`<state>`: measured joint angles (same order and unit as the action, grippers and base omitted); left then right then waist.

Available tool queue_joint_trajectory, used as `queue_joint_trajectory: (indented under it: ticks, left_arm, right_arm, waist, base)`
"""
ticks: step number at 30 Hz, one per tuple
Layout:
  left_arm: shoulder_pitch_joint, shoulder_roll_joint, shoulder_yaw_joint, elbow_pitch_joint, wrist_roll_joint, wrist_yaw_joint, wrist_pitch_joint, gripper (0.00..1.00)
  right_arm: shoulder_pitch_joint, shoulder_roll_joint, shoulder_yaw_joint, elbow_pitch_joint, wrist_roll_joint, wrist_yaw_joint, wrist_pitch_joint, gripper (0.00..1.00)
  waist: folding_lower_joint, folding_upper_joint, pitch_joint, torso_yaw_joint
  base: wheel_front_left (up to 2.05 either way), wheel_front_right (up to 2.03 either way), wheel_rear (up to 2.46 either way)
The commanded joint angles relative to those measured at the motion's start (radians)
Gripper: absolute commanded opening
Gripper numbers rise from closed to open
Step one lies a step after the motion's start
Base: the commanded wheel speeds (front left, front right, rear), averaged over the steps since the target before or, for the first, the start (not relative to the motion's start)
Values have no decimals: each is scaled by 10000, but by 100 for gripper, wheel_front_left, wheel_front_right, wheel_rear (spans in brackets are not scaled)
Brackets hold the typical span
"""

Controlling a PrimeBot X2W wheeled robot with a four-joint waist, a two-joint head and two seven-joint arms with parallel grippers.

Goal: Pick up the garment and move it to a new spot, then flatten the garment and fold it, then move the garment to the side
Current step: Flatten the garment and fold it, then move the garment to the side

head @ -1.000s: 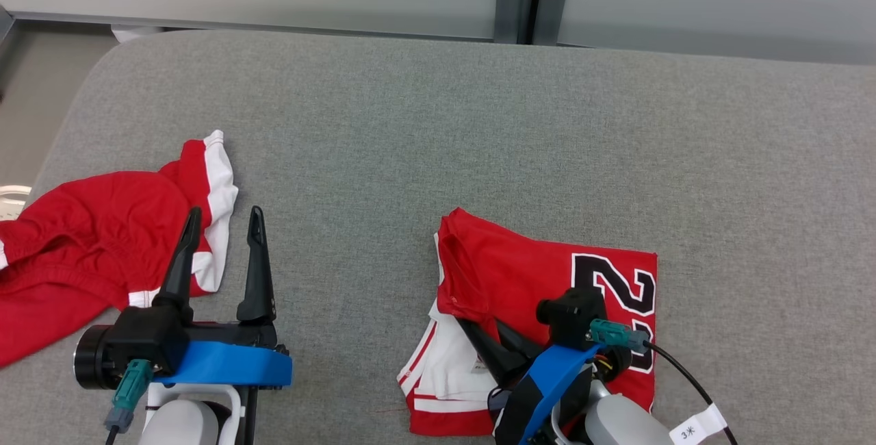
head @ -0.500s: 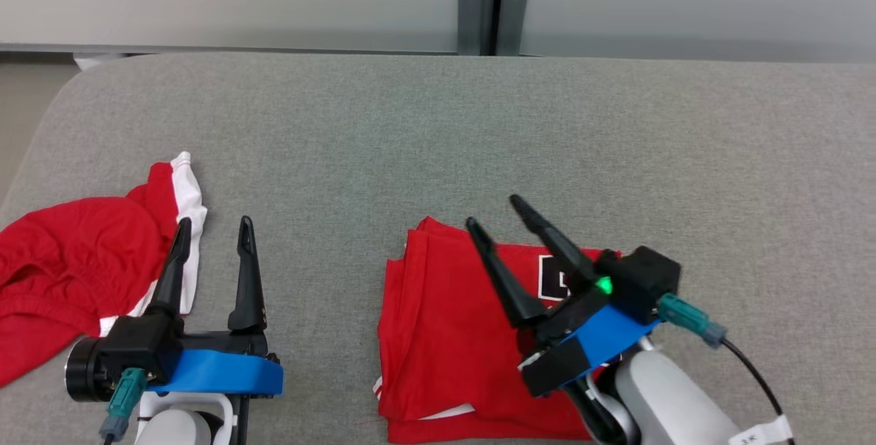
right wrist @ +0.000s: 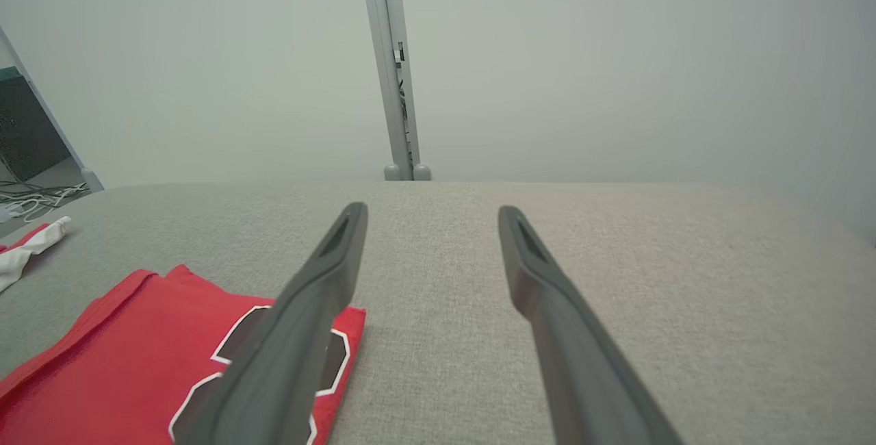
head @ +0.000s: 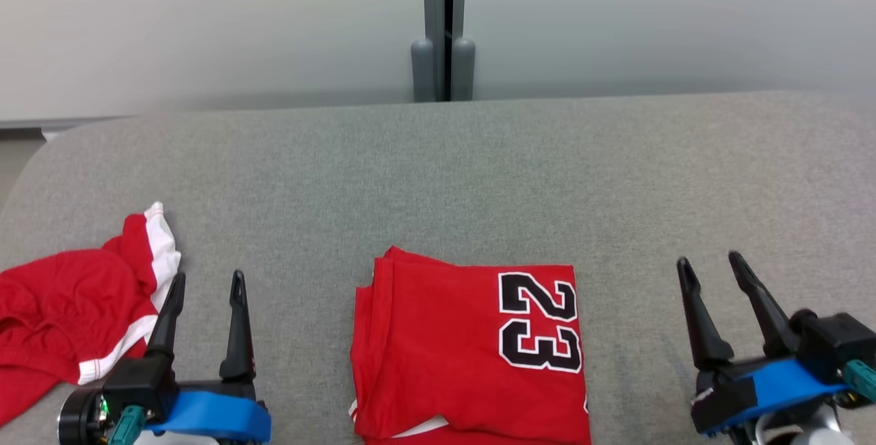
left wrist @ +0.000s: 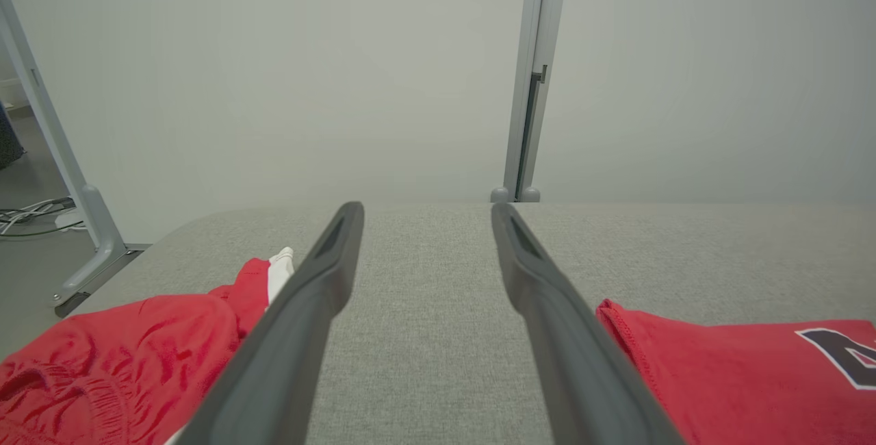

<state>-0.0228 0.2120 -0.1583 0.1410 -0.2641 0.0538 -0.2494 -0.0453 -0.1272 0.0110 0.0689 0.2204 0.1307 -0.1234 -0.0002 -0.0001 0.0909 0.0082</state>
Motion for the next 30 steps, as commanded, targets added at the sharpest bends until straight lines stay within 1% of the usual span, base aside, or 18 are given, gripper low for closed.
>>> queue_joint_trajectory:
  ticks: [1,8,13,21,30]
  left_arm:
    - [139,56,21,25,-42,53,19,100]
    - [956,236,-119,41,-59,68,323,100]
    - [1293,278,-214,-18,-155,34,476,100]
    - [1480,273,-312,29,-225,85,548,100]
    - [1397,272,-369,26,-252,179,559,100]
  right_arm:
    - [223,21,-67,-119,-53,1,63,100]
    - [1218,154,-359,-716,-303,1,606,100]
    - [1704,186,-478,-1037,-279,1,866,100]
    - [2032,302,-576,-1461,-409,1,1134,100]
    - [2015,319,-582,-1571,-439,1,1285,100]
  waist:
    - [2,1,-198,-138]
    - [2,1,-875,-272]
    - [2,1,-1132,-269]
    - [2,1,-1324,-265]
    - [2,1,-1386,-302]
  base:
    - [0,0,0]
    - [0,0,0]
    - [0,0,0]
    - [0,0,0]
    - [0,0,0]
